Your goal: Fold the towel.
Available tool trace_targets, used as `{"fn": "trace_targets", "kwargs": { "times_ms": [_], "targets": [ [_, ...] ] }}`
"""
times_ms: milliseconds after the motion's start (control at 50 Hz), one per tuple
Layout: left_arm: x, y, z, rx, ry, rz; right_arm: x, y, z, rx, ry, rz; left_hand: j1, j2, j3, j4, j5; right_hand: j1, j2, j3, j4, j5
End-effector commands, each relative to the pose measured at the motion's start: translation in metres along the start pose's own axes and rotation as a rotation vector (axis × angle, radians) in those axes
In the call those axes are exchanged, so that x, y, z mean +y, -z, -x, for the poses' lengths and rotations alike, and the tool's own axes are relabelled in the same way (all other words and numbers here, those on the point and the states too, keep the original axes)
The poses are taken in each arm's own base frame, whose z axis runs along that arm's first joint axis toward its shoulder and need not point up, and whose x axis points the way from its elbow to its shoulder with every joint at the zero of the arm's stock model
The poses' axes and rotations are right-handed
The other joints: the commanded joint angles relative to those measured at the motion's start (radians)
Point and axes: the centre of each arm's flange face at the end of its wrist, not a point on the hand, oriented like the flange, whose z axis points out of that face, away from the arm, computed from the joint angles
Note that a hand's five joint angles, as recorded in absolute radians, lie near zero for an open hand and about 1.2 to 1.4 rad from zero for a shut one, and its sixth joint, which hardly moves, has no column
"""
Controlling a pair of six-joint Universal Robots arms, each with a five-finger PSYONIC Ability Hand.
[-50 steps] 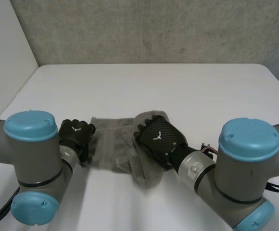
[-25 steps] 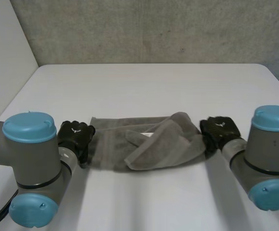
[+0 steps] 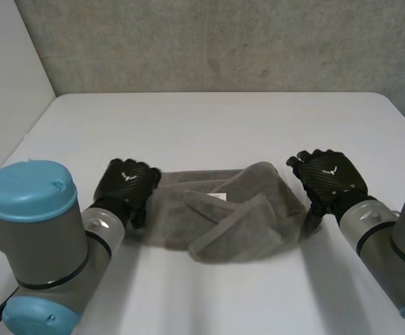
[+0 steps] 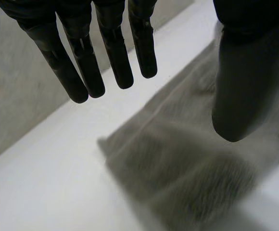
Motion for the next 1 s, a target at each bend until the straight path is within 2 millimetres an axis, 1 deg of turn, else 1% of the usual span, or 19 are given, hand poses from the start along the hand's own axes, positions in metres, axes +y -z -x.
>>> {"fn": "trace_targets", "kwargs": {
  "times_ms": [20, 60, 100, 160, 200, 220, 240, 380, 420, 520, 660, 700, 740, 760, 800, 820, 840, 920, 1000],
  "targets": [
    [-0.035, 0.021, -0.036, 0.18, 0.02, -0.147, -0.014, 0.015, -0.003, -0.031, 0.023, -0.002, -0.192, -0.188, -0.185, -0.191, -0.359, -0.056, -0.068, -0.069, -0.076, -0.06],
    [-0.041, 0.02, -0.042, 0.196, 0.028, -0.166, -0.016, 0.02, -0.002, -0.048, 0.024, 0.006, -0.219, -0.215, -0.212, -0.218, -0.386, -0.056, -0.068, -0.069, -0.076, -0.06],
    [-0.051, 0.014, -0.05, 0.22, 0.039, -0.198, -0.02, 0.024, -0.008, -0.04, 0.019, 0.005, -0.228, -0.223, -0.221, -0.227, -0.394, -0.056, -0.068, -0.069, -0.076, -0.06],
    [-0.055, 0.009, -0.059, 0.249, 0.036, -0.21, -0.02, 0.023, -0.014, -0.021, 0.017, 0.005, -0.228, -0.223, -0.221, -0.227, -0.394, -0.056, -0.068, -0.069, -0.076, -0.06],
    [-0.064, 0.0, -0.081, 0.337, 0.027, -0.252, -0.015, 0.02, -0.028, 0.018, 0.003, 0.02, -0.228, -0.223, -0.221, -0.227, -0.394, -0.056, -0.068, -0.069, -0.076, -0.06],
    [-0.064, 0.0, -0.081, 0.338, 0.027, -0.252, -0.015, 0.02, -0.028, 0.019, 0.003, 0.02, -0.228, -0.223, -0.221, -0.227, -0.394, -0.056, -0.068, -0.069, -0.076, -0.06],
    [-0.067, -0.004, -0.09, 0.38, 0.021, -0.258, -0.013, 0.018, -0.034, 0.037, -0.002, 0.025, -0.228, -0.223, -0.221, -0.227, -0.394, -0.056, -0.068, -0.069, -0.076, -0.06],
    [-0.059, -0.024, -0.113, 0.497, -0.002, -0.186, -0.009, 0.011, -0.053, 0.104, -0.008, 0.005, -0.201, -0.197, -0.195, -0.201, -0.368, -0.056, -0.068, -0.069, -0.076, -0.06],
    [-0.052, -0.031, -0.122, 0.518, -0.008, -0.141, -0.007, 0.008, -0.066, 0.144, -0.016, 0.003, -0.187, -0.182, -0.18, -0.186, -0.353, -0.056, -0.068, -0.069, -0.076, -0.06],
    [-0.043, -0.043, -0.13, 0.531, -0.016, -0.091, -0.007, 0.004, -0.078, 0.16, -0.023, -0.006, -0.154, -0.15, -0.148, -0.154, -0.321, -0.056, -0.068, -0.069, -0.076, -0.06],
    [-0.041, -0.054, -0.135, 0.536, -0.023, -0.09, -0.002, 0.003, -0.085, 0.141, -0.034, -0.006, -0.148, -0.144, -0.142, -0.148, -0.315, -0.056, -0.068, -0.069, -0.076, -0.06],
    [-0.042, -0.056, -0.136, 0.533, -0.03, -0.1, -0.001, 0.003, -0.085, 0.139, -0.036, -0.004, -0.078, -0.074, -0.071, -0.077, -0.245, -0.056, -0.068, -0.069, -0.076, -0.06],
    [-0.045, -0.06, -0.137, 0.53, -0.047, -0.114, 0.0, 0.003, -0.084, 0.133, -0.037, -0.002, 0.252, 0.256, 0.259, 0.253, 0.085, -0.056, -0.068, -0.069, -0.076, -0.06],
    [-0.045, -0.061, -0.137, 0.53, -0.047, -0.114, 0.0, 0.003, -0.084, 0.133, -0.037, -0.002, 0.254, 0.258, 0.26, 0.255, 0.087, -0.056, -0.068, -0.069, -0.076, -0.06],
    [-0.048, -0.061, -0.137, 0.53, -0.063, -0.117, 0.001, 0.003, -0.083, 0.13, -0.038, 0.004, 0.593, 0.597, 0.599, 0.594, 0.426, -0.056, -0.068, -0.069, -0.076, -0.06],
    [-0.048, -0.061, -0.137, 0.53, -0.063, -0.117, 0.001, 0.003, -0.083, 0.13, -0.038, 0.004, 0.594, 0.599, 0.601, 0.595, 0.428, -0.056, -0.068, -0.069, -0.076, -0.06],
    [-0.051, -0.061, -0.136, 0.529, -0.068, -0.12, 0.002, 0.003, -0.082, 0.128, -0.037, 0.005, 0.739, 0.743, 0.746, 0.74, 0.573, -0.056, -0.068, -0.069, -0.076, -0.06],
    [-0.058, -0.061, -0.135, 0.523, -0.073, -0.133, 0.002, 0.002, -0.081, 0.123, -0.035, 0.006, 0.741, 0.745, 0.747, 0.742, 0.574, -0.056, -0.068, -0.069, -0.076, -0.06],
    [-0.079, -0.063, -0.126, 0.481, -0.094, -0.187, 0.003, 0.002, -0.078, 0.116, -0.033, 0.007, 0.741, 0.745, 0.747, 0.742, 0.574, -0.056, -0.068, -0.069, -0.076, -0.06]
  ]
}}
